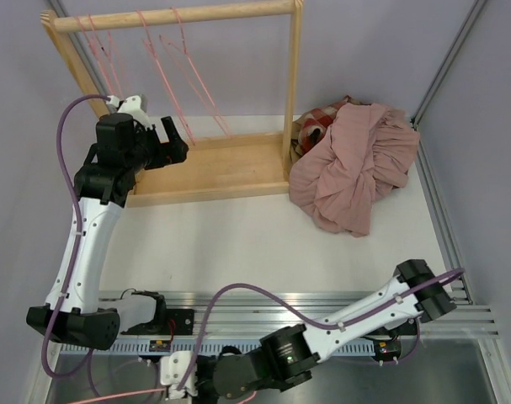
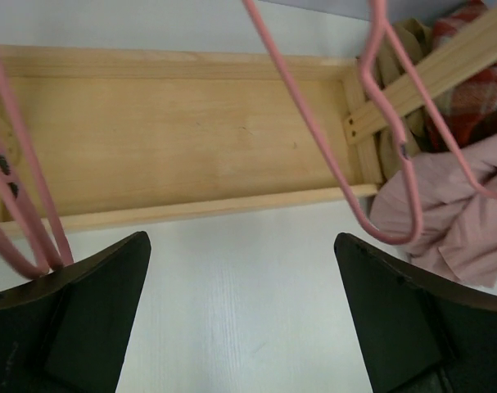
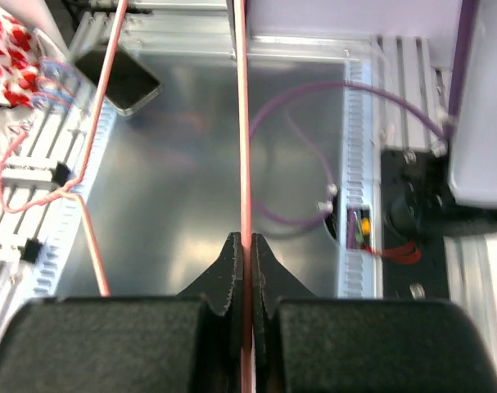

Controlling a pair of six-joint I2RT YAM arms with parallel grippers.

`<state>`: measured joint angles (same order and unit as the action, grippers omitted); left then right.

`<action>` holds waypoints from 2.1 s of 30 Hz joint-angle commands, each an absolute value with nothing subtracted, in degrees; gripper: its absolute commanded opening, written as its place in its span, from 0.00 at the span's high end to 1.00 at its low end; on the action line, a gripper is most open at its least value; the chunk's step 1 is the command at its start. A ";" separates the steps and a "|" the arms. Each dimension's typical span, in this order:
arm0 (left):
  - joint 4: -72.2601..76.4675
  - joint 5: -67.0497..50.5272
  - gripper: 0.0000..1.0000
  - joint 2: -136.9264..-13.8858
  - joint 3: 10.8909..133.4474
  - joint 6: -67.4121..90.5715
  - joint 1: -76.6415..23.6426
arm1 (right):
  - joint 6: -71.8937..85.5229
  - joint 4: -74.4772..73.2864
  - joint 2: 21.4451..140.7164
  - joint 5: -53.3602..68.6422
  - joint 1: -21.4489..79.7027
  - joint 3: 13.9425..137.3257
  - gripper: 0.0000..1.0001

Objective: Remove the skirt from the hanger

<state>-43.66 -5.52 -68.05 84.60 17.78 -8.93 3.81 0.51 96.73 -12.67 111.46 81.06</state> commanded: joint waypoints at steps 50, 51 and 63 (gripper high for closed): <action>-22.94 -3.16 0.01 -57.48 78.92 29.01 -39.20 | 12.04 -23.12 83.66 -38.76 70.05 83.67 1.00; -23.46 -3.08 0.01 -57.39 79.19 28.83 -39.20 | 13.00 -22.94 85.85 -38.32 69.53 84.63 1.00; -33.31 9.66 0.01 -56.17 74.89 24.43 -39.20 | 20.56 -16.08 75.86 -19.70 54.07 82.26 1.00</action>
<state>-32.77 6.11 -57.12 75.88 26.44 -38.63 17.41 -19.94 80.93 -28.45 59.40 82.46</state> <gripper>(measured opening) 0.987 0.032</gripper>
